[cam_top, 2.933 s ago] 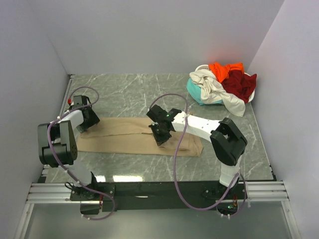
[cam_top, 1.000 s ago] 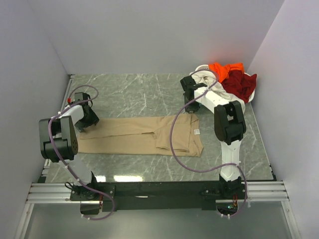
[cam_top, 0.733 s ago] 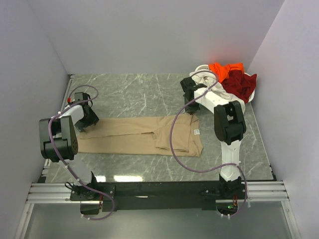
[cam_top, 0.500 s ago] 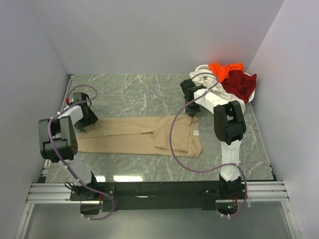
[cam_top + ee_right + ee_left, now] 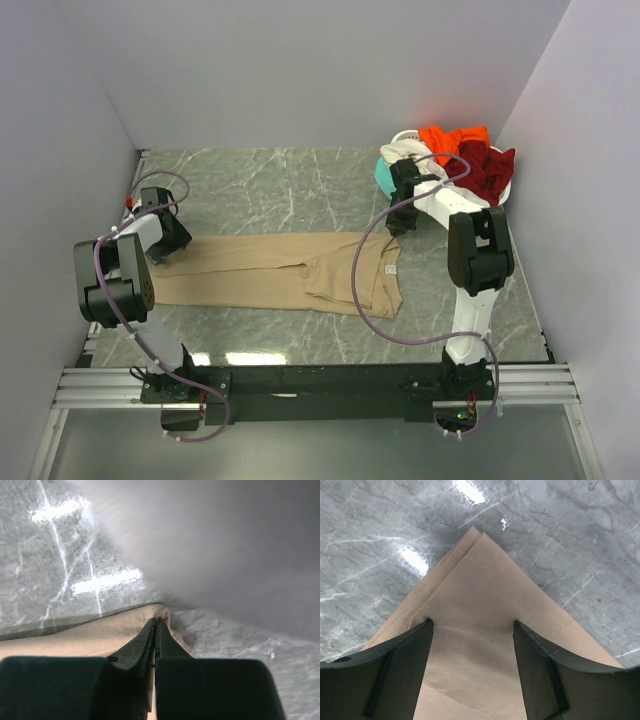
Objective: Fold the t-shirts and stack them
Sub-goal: Fold the tshirt
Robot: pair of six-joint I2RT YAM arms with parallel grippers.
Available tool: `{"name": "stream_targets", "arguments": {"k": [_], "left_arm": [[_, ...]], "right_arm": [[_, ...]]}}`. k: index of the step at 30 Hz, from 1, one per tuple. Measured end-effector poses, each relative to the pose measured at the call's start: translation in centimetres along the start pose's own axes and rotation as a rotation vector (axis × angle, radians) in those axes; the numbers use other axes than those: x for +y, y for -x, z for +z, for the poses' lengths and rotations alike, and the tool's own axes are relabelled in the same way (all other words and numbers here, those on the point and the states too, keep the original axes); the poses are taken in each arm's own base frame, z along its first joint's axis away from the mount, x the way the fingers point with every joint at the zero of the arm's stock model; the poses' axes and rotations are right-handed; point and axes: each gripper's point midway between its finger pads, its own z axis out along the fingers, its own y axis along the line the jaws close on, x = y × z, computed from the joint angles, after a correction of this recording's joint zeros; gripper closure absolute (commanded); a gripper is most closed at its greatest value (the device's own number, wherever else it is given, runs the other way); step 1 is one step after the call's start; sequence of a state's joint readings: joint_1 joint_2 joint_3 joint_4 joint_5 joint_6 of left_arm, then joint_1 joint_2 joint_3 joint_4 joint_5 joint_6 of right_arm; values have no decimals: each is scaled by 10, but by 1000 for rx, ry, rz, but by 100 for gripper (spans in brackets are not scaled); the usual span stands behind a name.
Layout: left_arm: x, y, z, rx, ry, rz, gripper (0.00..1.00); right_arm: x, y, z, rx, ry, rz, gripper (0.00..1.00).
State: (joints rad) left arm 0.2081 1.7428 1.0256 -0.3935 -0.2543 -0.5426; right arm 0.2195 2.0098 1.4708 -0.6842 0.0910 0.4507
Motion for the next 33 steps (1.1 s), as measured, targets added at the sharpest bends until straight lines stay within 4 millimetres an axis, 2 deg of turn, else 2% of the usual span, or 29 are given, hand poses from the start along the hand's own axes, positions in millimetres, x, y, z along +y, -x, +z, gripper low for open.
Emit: {"name": "stream_targets", "arguments": {"k": [6, 12, 19, 22, 23, 26, 29, 33], "left_arm": [[1, 1, 1, -6, 2, -1, 28], [1, 1, 0, -12, -1, 0, 28], [0, 1, 0, -12, -5, 1, 27], [-1, 1, -1, -13, -11, 5, 27], [-1, 0, -1, -14, -11, 8, 27], [-3, -1, -1, -22, -5, 29, 27], [-4, -2, -1, -31, -1, 44, 27], [-5, -2, -1, -35, -1, 46, 27]], "right_arm": [[1, 5, -2, 12, 96, 90, 100], [0, 7, 6, 20, 171, 152, 100], [1, 15, -1, 9, 221, 210, 100], [0, 19, -6, -3, 226, 217, 90], [0, 20, -8, -7, 226, 218, 82], [-5, 26, -17, -43, 212, 209, 68], [-13, 38, -30, -99, 197, 204, 62], [-17, 47, -49, -156, 197, 183, 60]]}}
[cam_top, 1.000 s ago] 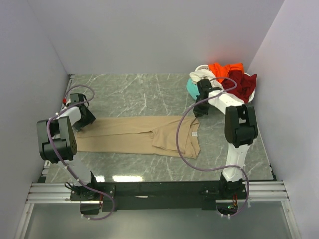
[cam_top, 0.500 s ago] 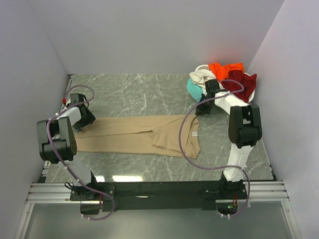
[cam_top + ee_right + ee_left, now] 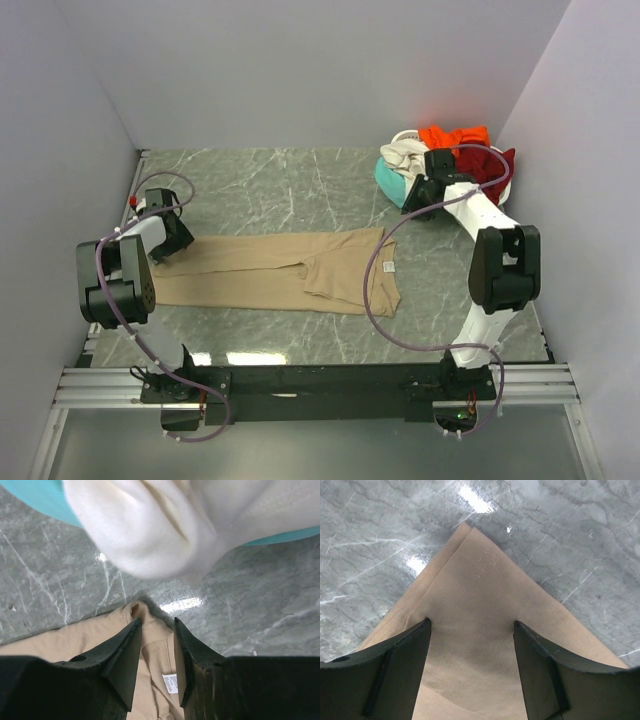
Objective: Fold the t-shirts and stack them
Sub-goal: Fold the tshirt
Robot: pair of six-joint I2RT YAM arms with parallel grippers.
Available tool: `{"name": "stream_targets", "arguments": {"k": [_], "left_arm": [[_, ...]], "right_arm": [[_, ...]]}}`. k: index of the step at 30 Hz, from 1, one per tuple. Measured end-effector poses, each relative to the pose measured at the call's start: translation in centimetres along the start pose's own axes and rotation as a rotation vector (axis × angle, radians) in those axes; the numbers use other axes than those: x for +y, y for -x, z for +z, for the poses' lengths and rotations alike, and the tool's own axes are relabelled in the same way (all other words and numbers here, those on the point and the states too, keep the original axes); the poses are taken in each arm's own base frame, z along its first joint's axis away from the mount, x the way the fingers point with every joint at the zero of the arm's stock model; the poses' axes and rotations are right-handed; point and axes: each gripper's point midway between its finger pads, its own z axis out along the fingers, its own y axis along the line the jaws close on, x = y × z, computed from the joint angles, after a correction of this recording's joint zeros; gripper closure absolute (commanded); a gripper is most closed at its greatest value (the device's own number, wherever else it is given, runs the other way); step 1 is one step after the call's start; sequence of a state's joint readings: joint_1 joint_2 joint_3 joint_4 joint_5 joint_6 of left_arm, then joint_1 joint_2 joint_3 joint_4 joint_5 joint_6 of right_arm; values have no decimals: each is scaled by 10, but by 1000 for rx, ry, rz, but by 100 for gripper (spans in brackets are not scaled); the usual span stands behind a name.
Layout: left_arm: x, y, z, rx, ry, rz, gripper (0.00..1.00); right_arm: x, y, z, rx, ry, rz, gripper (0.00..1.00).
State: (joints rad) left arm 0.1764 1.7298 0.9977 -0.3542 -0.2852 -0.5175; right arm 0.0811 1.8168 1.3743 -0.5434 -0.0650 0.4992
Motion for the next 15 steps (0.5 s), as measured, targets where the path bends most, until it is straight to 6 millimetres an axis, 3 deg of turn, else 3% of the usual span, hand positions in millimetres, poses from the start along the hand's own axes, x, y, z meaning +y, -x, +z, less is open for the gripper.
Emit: {"name": "stream_targets", "arguments": {"k": [4, 9, 12, 15], "left_arm": [[0, 0, 0, -1, 0, 1, 27], [0, 0, 0, -1, 0, 1, 27], [0, 0, 0, -2, -1, 1, 27], [0, 0, 0, -3, -1, 1, 27]], "right_arm": [[10, -3, -5, -12, 9, -47, 60], [36, -28, -2, 24, 29, -128, 60], [50, -45, 9, 62, 30, -173, 60], [51, -58, 24, 102, -5, -198, 61]]}}
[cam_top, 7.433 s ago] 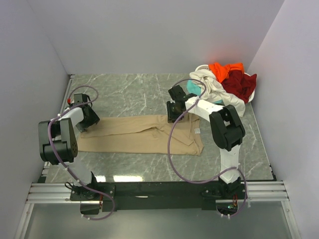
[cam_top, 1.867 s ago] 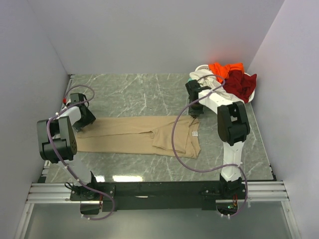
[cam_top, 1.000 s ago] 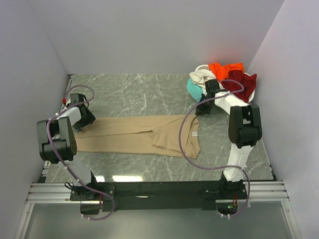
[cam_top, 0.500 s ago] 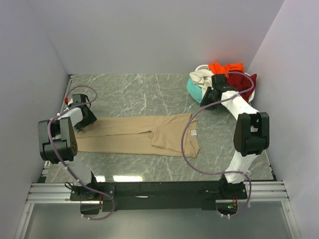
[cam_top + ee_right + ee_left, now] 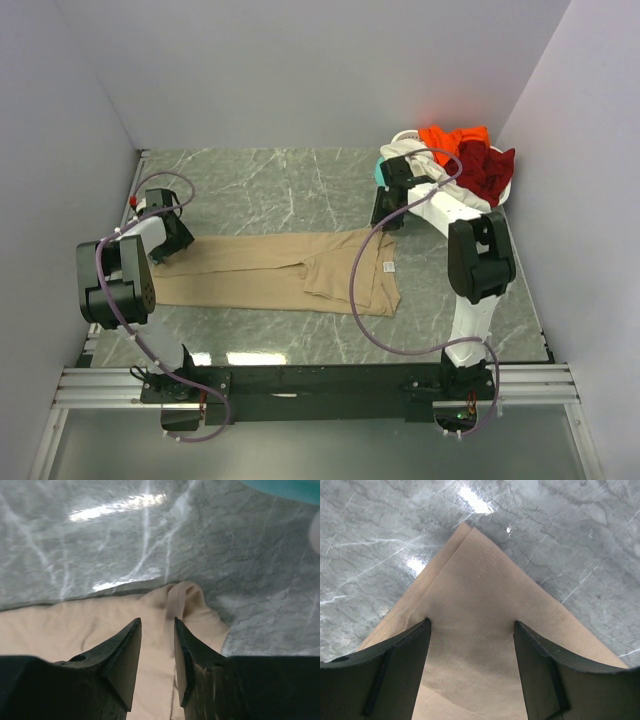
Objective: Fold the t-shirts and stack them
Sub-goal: Fold the tshirt
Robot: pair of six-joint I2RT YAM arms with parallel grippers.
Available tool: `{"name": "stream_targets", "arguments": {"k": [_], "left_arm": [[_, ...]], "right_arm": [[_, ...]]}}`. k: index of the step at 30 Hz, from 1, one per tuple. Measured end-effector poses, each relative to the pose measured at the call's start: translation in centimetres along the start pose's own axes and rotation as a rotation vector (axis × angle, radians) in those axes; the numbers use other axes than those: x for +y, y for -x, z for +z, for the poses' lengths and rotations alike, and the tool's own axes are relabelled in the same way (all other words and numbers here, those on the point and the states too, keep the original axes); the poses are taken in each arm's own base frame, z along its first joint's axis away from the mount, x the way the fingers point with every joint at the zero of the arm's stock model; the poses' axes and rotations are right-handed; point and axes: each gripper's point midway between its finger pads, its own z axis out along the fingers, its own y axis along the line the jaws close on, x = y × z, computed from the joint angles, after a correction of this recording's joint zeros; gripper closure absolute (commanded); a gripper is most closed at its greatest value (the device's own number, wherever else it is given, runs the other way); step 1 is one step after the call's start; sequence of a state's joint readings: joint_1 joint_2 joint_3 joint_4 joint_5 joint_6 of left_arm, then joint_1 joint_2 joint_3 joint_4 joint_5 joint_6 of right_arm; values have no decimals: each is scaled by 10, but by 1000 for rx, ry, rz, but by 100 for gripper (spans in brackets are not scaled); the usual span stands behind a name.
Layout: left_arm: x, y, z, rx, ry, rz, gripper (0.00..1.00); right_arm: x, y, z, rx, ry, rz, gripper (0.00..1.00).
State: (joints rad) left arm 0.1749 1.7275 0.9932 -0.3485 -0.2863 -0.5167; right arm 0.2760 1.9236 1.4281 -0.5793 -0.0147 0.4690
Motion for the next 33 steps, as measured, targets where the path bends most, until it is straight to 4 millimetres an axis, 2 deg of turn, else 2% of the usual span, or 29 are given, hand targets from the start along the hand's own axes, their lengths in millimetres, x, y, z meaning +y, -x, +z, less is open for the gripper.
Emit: {"name": "stream_targets", "arguments": {"k": [3, 7, 14, 18, 19, 21, 26, 33], "left_arm": [[0, 0, 0, 0, 0, 0, 27], [0, 0, 0, -1, 0, -1, 27], [0, 0, 0, -1, 0, 0, 27], [0, 0, 0, -1, 1, 0, 27], [0, 0, 0, -1, 1, 0, 27], [0, 0, 0, 0, 2, 0, 27], [3, 1, 1, -2, 11, -13, 27], [5, 3, 0, -5, -8, -70, 26]], "right_arm": [[-10, -8, 12, 32, -54, -5, 61], [-23, -14, 19, 49, -113, -15, 61], [-24, -11, 21, 47, -106, -19, 66], [-25, -10, 27, 53, -88, -5, 82], [-26, -10, 28, 55, -82, 3, 92], [-28, -8, 30, 56, -72, 16, 100], [-34, -8, 34, 60, -52, 62, 100], [-33, -8, 34, 59, -23, 89, 100]]}}
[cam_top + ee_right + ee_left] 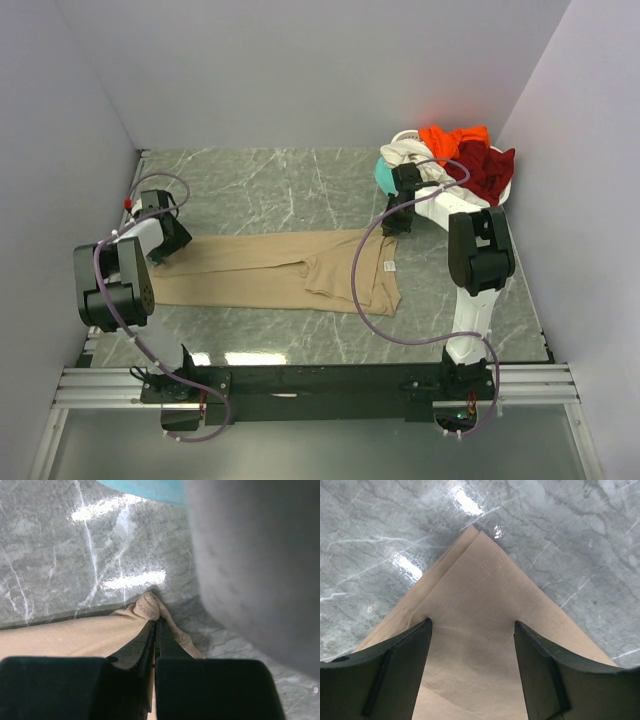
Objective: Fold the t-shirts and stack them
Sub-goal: Fold the tshirt
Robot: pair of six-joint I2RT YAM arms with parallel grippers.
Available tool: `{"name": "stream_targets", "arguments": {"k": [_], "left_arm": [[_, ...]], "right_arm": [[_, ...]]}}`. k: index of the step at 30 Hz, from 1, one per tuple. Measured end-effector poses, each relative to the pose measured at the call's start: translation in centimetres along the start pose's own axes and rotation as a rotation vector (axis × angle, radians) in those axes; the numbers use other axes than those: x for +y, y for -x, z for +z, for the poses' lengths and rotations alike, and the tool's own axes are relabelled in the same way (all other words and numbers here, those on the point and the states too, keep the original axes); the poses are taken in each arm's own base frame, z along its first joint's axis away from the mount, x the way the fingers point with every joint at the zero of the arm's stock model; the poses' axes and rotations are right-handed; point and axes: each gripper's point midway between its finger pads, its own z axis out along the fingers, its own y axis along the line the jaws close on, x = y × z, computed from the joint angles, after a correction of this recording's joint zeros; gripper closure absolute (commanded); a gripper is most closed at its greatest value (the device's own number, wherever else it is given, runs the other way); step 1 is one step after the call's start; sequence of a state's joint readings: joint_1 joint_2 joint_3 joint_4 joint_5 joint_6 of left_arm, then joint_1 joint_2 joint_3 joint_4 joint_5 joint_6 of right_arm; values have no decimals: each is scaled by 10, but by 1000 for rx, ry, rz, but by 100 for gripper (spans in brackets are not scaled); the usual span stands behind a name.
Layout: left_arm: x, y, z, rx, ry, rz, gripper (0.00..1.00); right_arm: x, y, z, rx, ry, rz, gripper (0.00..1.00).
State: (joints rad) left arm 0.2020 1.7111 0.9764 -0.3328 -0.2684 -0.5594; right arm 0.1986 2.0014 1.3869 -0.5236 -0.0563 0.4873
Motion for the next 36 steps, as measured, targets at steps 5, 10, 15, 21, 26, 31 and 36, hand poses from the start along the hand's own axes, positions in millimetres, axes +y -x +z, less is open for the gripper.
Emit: {"name": "stream_targets", "arguments": {"k": [5, 10, 15, 21, 26, 31, 36], "left_arm": [[-2, 1, -2, 0, -19, -17, 15], [-1, -3, -8, 21, -27, -16, 3], [11, -15, -21, 76, 2, -6, 1], [5, -1, -50, 44, -12, 11, 1], [-35, -2, -75, -1, -96, 86, 1], [-68, -36, -80, 61, -176, 179, 1], [-65, -72, -67, 161, -189, 197, 1]], "right_arm": [[3, 0, -1, 5, 12, 9, 83], [8, 8, -8, -3, 19, 11, 52], [11, 18, -19, -29, 20, 5, 47], [21, 22, -48, -80, 27, -34, 46], [63, 1, -64, -91, 82, -129, 47], [97, -41, -57, -16, 132, -205, 48], [107, -71, -36, 63, 127, -241, 48]]}}
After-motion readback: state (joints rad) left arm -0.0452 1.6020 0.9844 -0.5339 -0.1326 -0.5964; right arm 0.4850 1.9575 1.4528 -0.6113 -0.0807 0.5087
